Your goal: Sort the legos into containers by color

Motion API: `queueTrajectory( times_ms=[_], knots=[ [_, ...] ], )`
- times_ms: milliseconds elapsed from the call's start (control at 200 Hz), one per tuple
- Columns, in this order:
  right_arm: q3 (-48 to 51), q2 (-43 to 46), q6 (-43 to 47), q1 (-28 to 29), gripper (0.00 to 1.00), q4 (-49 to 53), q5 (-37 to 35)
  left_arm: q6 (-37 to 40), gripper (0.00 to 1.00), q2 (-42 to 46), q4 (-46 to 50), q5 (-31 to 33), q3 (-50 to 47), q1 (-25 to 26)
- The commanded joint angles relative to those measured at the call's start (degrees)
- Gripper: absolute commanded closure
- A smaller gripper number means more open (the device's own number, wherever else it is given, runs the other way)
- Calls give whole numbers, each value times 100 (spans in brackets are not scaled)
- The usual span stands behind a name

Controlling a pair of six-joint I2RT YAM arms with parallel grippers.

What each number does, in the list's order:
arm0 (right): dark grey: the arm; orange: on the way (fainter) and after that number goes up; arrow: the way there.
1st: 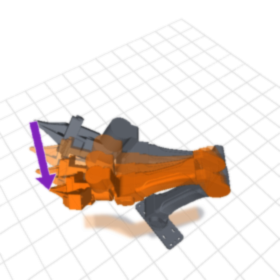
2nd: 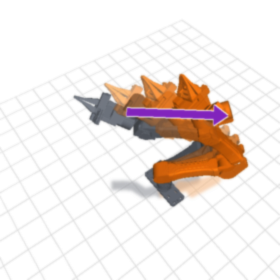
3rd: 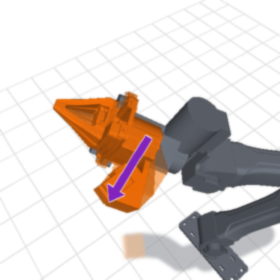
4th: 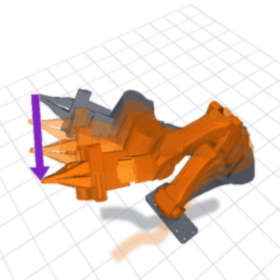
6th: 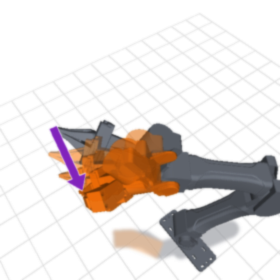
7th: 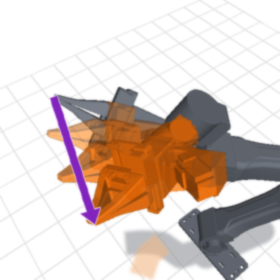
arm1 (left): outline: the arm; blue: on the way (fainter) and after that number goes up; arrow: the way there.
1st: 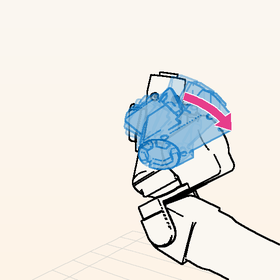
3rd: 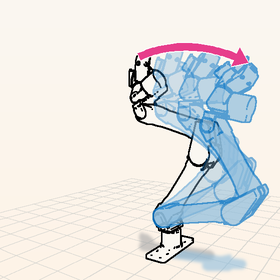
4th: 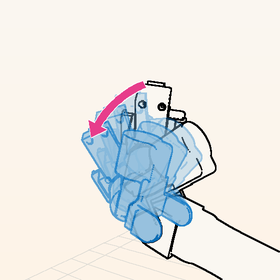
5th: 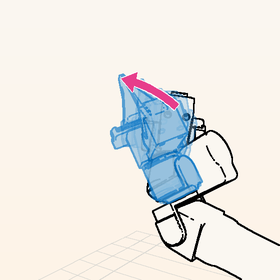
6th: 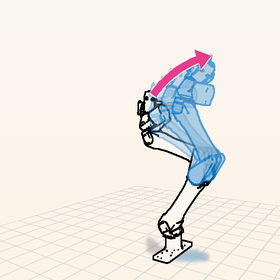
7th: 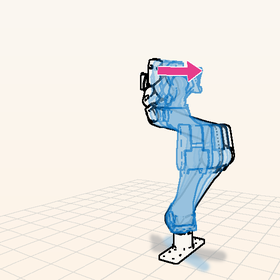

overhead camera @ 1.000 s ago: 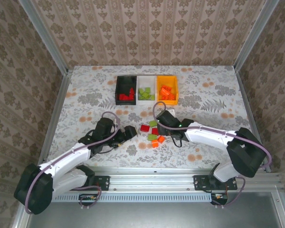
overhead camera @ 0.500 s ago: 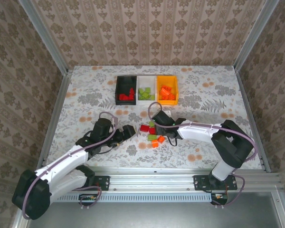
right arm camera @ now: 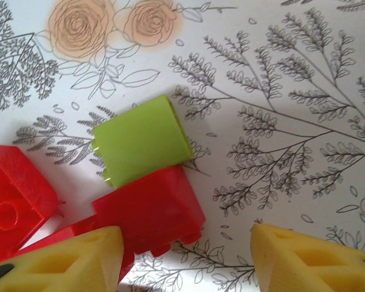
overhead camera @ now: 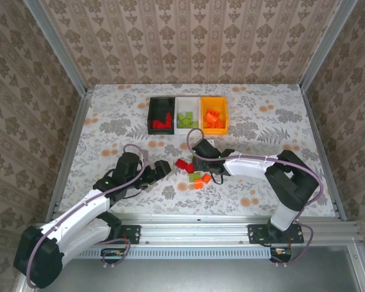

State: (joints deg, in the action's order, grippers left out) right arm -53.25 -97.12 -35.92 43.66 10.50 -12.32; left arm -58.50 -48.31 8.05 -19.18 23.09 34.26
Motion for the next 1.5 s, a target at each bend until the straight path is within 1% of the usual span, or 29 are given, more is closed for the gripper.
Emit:
queueTrajectory(
  times_ms=[0, 145, 250, 325, 550, 745, 975, 1045, 1260, 1275, 1400, 1495],
  knots=[
    [38, 292, 151, 46, 41, 161, 159, 62, 0, 129, 142, 90, -101, -81],
    [-209, 449, 465, 322, 45, 475, -162, 84, 0, 46, 144, 55, -86, -139],
    [-445, 256, 683, 546, 47, 596, -58, 75, 0, -33, 136, 22, -77, -157],
    [-513, 86, 747, 576, 47, 567, 83, 67, 0, -43, 144, -7, -77, -164],
    [-959, -521, 1077, 617, 44, 703, 167, 109, 0, 176, 341, 11, -103, -192],
    [-1221, -864, 1256, 717, 47, 896, -18, 119, 0, 464, 569, 20, -172, -296],
    [-1317, -923, 1359, 828, 58, 1034, -330, 80, 0, 694, 591, -54, -332, -453],
    [-1366, -932, 1377, 859, 61, 1094, -422, 122, 0, 706, 631, -107, -313, -512],
    [-1396, -544, 1386, 925, 62, 1218, -516, 302, 0, 839, 851, -306, -209, -780],
    [-1404, -504, 1386, 925, 62, 1237, -529, 310, 0, 848, 857, -332, -201, -932],
    [-1555, -159, 1465, 920, 62, 1343, -580, 383, 0, 885, 977, -657, -169, -1502],
    [-2042, -190, 1662, 888, 62, 1429, -639, 442, 0, 869, 969, -1093, -179, -2203]
  ],
)
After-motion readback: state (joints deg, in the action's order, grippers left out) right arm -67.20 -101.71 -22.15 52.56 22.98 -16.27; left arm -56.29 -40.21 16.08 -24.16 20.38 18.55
